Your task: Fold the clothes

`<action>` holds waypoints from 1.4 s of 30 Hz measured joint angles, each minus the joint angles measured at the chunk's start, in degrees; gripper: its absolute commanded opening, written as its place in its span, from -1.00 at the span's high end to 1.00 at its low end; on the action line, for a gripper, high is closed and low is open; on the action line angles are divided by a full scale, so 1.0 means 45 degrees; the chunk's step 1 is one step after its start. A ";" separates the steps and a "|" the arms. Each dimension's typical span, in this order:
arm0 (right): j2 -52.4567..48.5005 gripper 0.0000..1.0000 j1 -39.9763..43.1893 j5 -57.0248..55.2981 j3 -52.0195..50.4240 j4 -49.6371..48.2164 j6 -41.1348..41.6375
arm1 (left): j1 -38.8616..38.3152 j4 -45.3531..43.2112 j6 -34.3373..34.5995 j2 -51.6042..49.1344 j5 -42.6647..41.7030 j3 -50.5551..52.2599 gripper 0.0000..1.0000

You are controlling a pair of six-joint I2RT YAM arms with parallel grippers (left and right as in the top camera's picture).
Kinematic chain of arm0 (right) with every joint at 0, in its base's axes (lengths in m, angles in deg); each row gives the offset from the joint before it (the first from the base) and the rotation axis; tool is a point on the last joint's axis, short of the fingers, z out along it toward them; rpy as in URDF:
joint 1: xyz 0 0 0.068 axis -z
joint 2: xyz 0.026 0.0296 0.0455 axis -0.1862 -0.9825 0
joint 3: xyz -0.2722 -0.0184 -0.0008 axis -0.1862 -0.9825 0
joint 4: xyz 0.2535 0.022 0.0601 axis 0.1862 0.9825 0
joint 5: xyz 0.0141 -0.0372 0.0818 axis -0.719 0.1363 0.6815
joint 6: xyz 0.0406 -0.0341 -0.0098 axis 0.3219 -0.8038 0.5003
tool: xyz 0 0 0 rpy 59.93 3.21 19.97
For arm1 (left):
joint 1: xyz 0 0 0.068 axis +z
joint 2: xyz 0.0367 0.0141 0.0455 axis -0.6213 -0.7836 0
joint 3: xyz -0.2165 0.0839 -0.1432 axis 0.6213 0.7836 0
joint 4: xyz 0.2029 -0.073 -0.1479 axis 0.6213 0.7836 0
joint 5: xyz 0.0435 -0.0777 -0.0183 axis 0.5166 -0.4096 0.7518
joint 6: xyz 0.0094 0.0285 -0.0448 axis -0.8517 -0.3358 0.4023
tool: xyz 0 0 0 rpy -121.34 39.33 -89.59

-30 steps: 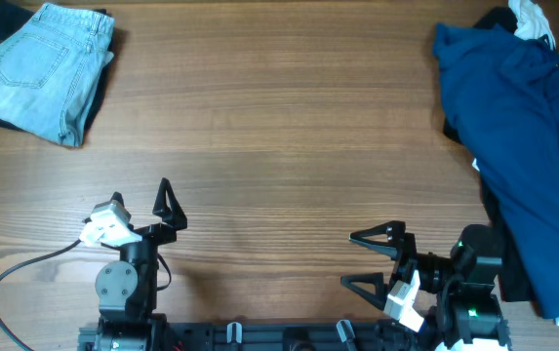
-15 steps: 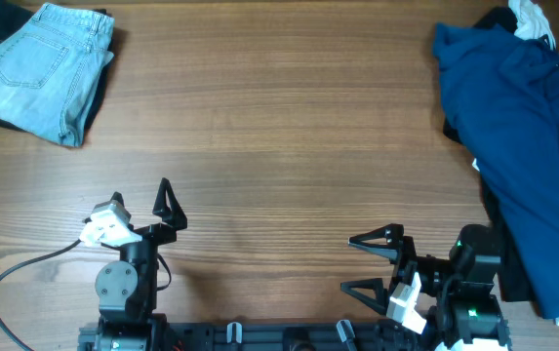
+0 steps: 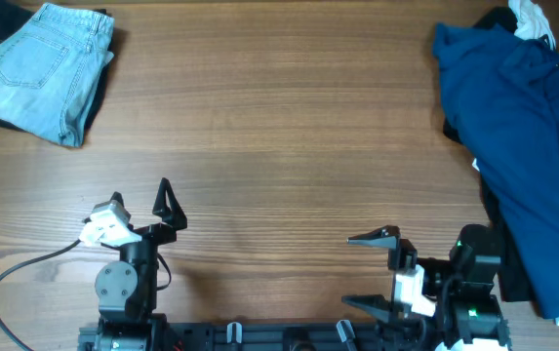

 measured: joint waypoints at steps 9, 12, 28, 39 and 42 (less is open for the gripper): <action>-0.0019 -0.99 0.0005 -0.2919 0.0005 -0.4755 1.4634 | 0.0000 0.0151 -0.0005 -0.0010 0.0000 0.0000 -0.99; -0.0024 -0.99 0.0005 -0.3959 0.0005 -0.4974 1.6747 | 0.0000 0.0151 0.0000 -0.0010 0.0000 0.0000 -1.00; -0.0024 -0.92 0.0005 -0.7329 0.0005 -0.4318 1.8714 | 0.0000 0.0146 0.0000 -0.0010 0.0000 0.0000 -1.00; -0.0034 -0.50 0.0005 -0.8184 0.0131 -0.4070 1.8214 | 0.0000 0.0044 -0.0005 -0.0010 0.0000 0.0000 -1.00; -0.0233 -0.54 0.0005 -0.8631 0.0806 -0.3487 1.7714 | 0.0000 0.0000 -0.0005 -0.0010 0.0000 0.0000 -1.00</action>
